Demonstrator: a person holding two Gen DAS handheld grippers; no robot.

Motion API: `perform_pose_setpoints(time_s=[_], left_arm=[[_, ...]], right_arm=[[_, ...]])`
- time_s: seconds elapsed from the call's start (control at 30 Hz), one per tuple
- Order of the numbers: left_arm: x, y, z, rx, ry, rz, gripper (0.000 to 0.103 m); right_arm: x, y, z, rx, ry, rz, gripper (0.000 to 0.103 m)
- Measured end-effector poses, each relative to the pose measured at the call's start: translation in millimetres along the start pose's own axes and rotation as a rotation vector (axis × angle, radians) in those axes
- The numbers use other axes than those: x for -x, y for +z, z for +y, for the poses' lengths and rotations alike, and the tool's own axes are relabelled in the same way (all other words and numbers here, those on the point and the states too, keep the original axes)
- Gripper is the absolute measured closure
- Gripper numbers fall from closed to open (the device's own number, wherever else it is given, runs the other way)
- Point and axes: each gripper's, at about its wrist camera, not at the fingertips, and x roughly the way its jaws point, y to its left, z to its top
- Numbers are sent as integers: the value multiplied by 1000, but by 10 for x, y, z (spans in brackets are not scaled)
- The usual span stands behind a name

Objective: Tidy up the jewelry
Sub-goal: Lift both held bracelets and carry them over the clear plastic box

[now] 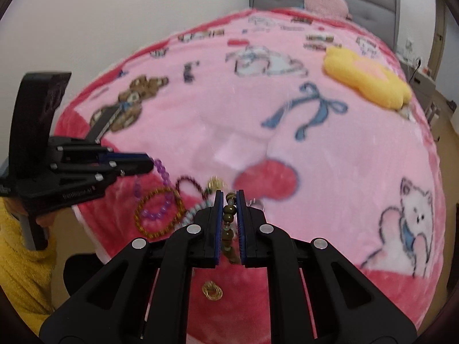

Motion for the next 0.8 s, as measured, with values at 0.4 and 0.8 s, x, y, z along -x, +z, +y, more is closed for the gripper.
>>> perform_pose_setpoints(time_s=[0.4,0.8], left_arm=[[278,380,-84,17,-77,-200,93],[208,1005,-124,64,-153,-304,93]], right_arm=[[299,315,-51,-38,73,-182,94],[142,779,-234,-102,19,-281,94]])
